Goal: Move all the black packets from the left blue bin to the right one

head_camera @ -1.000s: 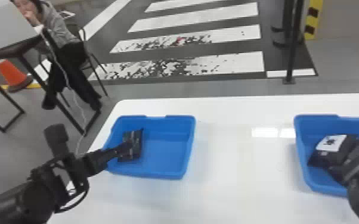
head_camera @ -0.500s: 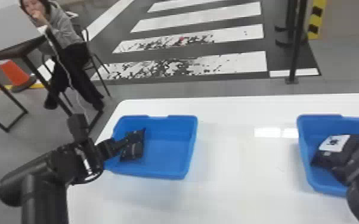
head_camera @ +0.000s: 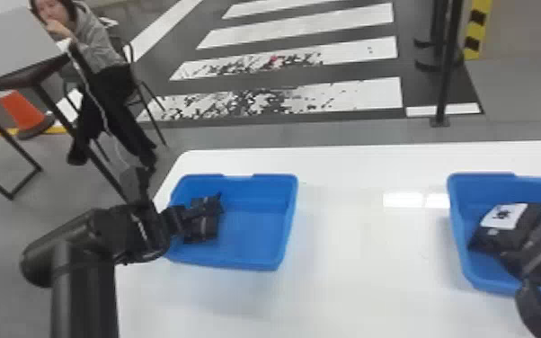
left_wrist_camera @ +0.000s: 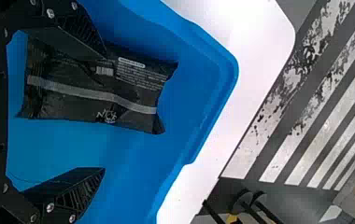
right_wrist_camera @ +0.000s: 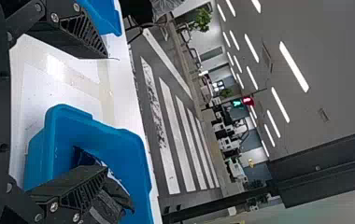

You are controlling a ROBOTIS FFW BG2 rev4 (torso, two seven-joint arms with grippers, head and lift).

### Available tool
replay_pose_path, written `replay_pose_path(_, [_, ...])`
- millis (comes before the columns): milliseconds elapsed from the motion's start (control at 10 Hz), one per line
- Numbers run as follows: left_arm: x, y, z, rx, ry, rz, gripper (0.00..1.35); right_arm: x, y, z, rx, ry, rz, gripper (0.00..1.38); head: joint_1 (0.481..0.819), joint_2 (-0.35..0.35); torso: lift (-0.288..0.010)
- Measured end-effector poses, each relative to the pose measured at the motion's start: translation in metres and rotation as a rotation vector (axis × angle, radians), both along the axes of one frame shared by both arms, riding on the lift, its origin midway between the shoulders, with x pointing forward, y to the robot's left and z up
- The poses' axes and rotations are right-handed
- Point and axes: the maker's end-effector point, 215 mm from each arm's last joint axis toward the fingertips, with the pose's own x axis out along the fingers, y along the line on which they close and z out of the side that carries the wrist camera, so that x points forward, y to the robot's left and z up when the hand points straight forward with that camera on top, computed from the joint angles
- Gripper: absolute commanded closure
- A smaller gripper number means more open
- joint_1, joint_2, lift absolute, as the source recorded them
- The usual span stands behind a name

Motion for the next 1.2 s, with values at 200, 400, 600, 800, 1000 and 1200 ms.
replay_pose_path(200, [-0.007, 0.004, -0.008, 0.013, 0.058, 0.019, 0.57, 0.000, 0.002, -0.005, 0.015, 0.011, 0.007, 0.19, 0.695, 0.350, -0.154])
replay_pose_path(400, [-0.020, 0.012, -0.018, 0.020, 0.137, 0.034, 0.68, 0.000, 0.004, -0.008, 0.027, 0.020, 0.014, 0.20, 0.695, 0.350, -0.154])
replay_pose_path(600, [-0.031, 0.014, -0.026, 0.001, 0.174, 0.038, 0.46, 0.000, 0.004, -0.010, 0.037, 0.024, 0.017, 0.20, 0.695, 0.350, -0.154])
replay_pose_path(800, [-0.027, 0.011, -0.027, 0.003, 0.155, 0.032, 0.34, -0.001, 0.005, -0.012, 0.046, 0.029, 0.020, 0.20, 0.695, 0.350, -0.154])
replay_pose_path(1000, [-0.021, 0.000, -0.017, 0.029, 0.159, -0.010, 0.34, -0.002, 0.007, -0.015, 0.054, 0.040, 0.026, 0.20, 0.695, 0.350, -0.154])
replay_pose_path(1200, [-0.014, 0.005, 0.000, 0.072, 0.141, -0.005, 0.33, -0.004, 0.008, -0.018, 0.061, 0.051, 0.031, 0.20, 0.695, 0.350, -0.154])
